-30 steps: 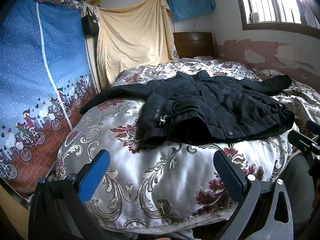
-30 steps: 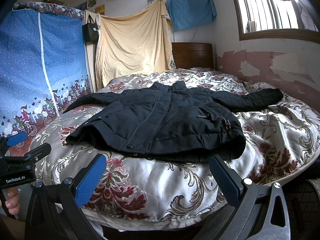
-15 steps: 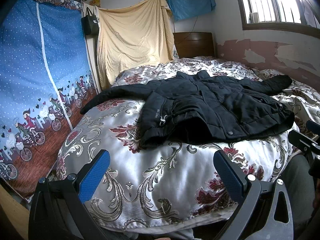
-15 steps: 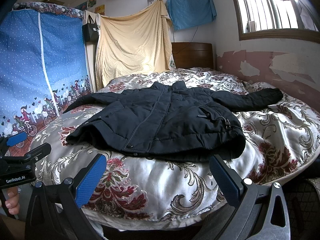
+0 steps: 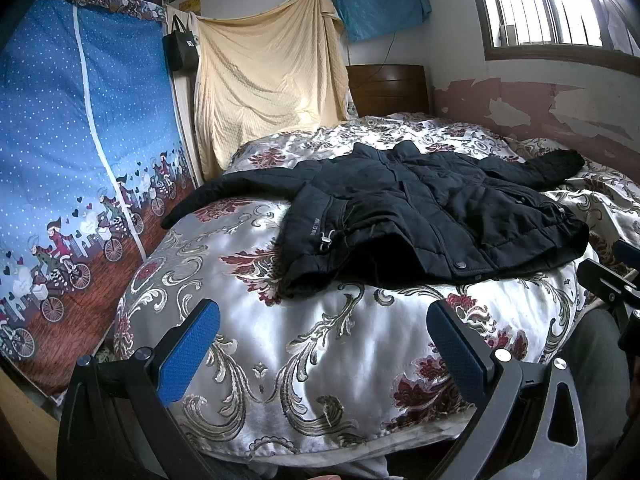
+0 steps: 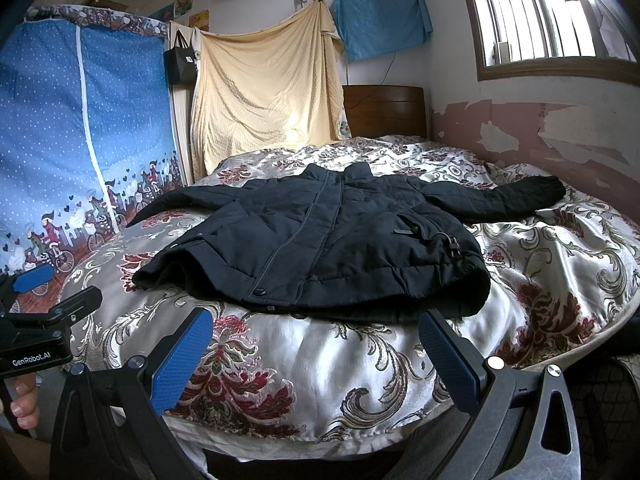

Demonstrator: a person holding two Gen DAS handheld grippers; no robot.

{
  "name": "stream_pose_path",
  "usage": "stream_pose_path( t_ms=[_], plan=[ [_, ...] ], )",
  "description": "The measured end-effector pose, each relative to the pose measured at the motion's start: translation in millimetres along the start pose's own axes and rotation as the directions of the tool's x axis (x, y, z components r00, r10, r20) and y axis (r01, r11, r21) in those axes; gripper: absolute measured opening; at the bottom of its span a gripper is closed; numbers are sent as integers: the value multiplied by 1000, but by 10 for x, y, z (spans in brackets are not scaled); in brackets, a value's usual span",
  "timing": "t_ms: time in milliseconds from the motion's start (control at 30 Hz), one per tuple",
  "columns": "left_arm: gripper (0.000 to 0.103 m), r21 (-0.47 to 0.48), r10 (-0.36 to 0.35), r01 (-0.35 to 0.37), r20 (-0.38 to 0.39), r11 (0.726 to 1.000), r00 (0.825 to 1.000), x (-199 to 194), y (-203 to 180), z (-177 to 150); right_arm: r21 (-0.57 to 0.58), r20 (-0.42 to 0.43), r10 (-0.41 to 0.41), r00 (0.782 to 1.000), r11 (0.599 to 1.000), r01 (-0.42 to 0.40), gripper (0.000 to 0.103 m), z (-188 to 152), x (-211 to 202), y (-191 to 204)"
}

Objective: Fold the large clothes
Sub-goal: 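Move both tools down toward the black jacket's sleeves and body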

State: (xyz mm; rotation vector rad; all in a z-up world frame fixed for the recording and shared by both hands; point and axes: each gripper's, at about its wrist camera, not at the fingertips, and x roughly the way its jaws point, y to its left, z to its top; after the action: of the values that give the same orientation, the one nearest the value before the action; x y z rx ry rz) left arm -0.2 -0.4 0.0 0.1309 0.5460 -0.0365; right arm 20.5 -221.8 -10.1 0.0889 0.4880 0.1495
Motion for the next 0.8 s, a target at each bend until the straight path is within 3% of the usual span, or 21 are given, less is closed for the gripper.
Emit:
stream_pose_path(
  t_ms=[433, 800],
  plan=[
    [102, 1, 1, -1, -4, 1000, 1000, 16, -41, -8, 0, 0, 0, 1000, 1000, 0, 103, -9, -2, -1],
    [102, 44, 50, -46, -95, 998, 994, 113, -35, 31, -9, -19, -9, 1000, 1000, 9, 103, 128, 17, 8]
  ],
)
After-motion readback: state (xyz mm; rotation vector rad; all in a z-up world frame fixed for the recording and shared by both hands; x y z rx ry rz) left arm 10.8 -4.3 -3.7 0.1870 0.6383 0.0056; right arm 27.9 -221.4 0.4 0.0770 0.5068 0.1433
